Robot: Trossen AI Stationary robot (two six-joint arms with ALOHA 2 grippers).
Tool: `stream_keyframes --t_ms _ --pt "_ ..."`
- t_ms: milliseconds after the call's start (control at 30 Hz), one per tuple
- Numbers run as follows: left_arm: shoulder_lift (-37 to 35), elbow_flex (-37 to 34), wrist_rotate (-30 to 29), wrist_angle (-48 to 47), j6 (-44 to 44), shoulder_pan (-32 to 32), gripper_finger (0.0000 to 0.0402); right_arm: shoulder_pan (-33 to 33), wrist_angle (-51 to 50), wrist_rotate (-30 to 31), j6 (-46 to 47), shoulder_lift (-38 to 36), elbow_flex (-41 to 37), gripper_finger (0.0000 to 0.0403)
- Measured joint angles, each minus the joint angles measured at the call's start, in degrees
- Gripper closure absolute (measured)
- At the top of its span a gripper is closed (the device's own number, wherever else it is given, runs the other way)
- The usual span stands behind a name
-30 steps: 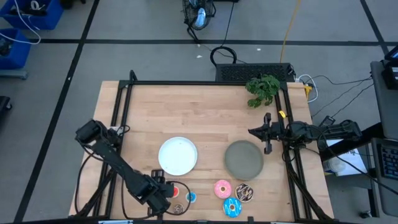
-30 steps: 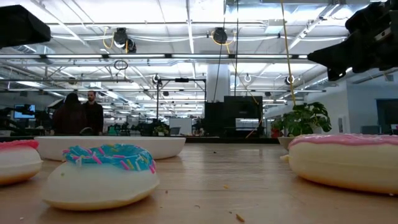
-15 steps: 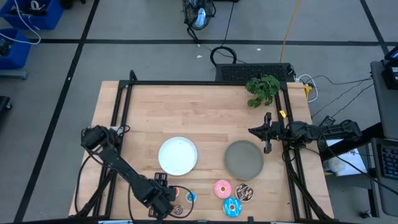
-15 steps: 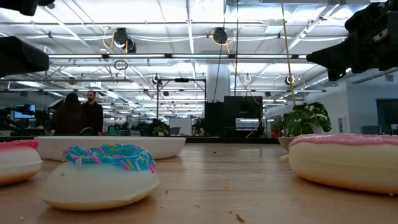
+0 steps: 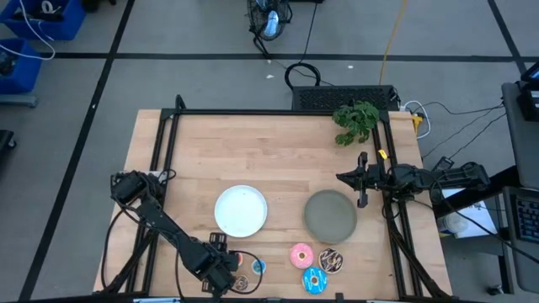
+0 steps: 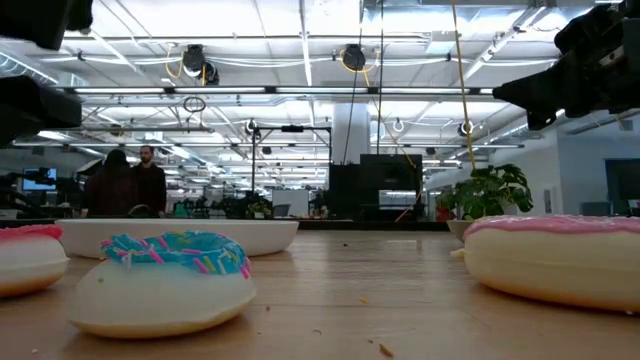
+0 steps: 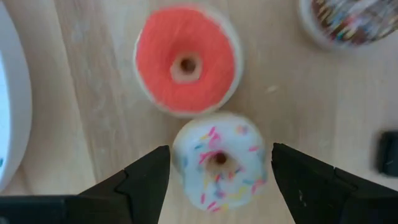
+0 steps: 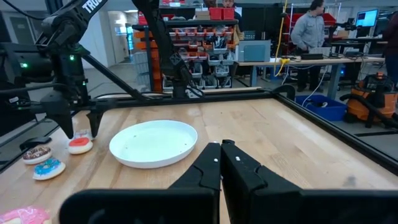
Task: Pick & Place donuts
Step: Put the small white donut on the white plate
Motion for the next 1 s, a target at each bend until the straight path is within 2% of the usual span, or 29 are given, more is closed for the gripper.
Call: stream_keyframes --t_ms 567,867,1000 --pt "0.0 -0.9 0.0 0.4 -2.0 0.1 0.0124 0.0 0.0 0.0 0.0 0.0 0.0 0.0403" --pt "0.0 -0.9 1.7 0.4 -2.4 0.5 0.0204 0.0 0.0 0.0 0.0 0.0 0.0 0.0403" --pt "0.0 -0.9 2.5 0.4 -2.4 0.9 0.0226 0.0 0.0 0.0 0.0 0.0 0.0 0.0403"
